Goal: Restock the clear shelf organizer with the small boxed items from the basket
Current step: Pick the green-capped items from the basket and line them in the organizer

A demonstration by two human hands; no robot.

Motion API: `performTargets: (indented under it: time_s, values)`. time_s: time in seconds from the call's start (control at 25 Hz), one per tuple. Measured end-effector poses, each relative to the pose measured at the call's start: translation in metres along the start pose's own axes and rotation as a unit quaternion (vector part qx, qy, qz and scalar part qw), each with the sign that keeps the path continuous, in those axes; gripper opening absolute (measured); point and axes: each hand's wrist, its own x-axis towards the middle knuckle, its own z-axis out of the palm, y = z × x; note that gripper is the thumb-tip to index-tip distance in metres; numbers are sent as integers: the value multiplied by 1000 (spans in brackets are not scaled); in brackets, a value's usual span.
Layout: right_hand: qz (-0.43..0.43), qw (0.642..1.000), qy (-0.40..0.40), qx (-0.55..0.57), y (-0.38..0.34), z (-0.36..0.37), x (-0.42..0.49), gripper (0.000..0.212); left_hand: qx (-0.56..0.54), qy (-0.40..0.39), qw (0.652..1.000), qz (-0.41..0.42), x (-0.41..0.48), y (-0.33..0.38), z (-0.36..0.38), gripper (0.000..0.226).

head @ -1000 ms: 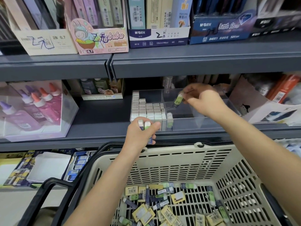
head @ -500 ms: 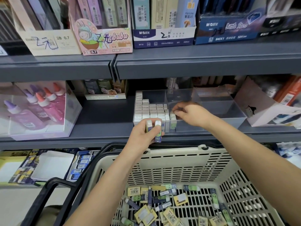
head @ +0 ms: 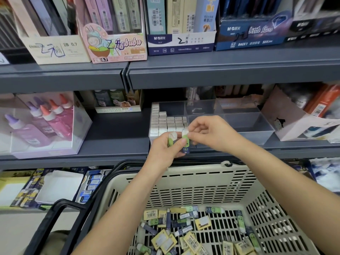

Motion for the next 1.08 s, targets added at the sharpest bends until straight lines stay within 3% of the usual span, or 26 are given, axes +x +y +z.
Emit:
performTargets:
  time_s: [0.2, 0.4, 0.56, 0.76, 1.08]
  values:
    - [67, 990, 76, 102, 7, -29, 12, 14, 33, 47, 998, -17, 1, -3, -7, 8]
    - [98, 975, 148, 134, 17, -39, 36, 27, -12, 56, 998, -22, 0, -3, -8, 8]
    - [101, 988, 112, 22, 26, -23, 50, 23, 60, 64, 995, 42, -6, -6, -13, 5]
    - [115, 990, 10, -76, 35, -7, 55, 5, 56, 83, 993, 62, -8, -4, -18, 24]
    - [82, 973, -34, -214, 32, -12, 48, 25, 46, 83, 994, 62, -4, -4, -13, 30]
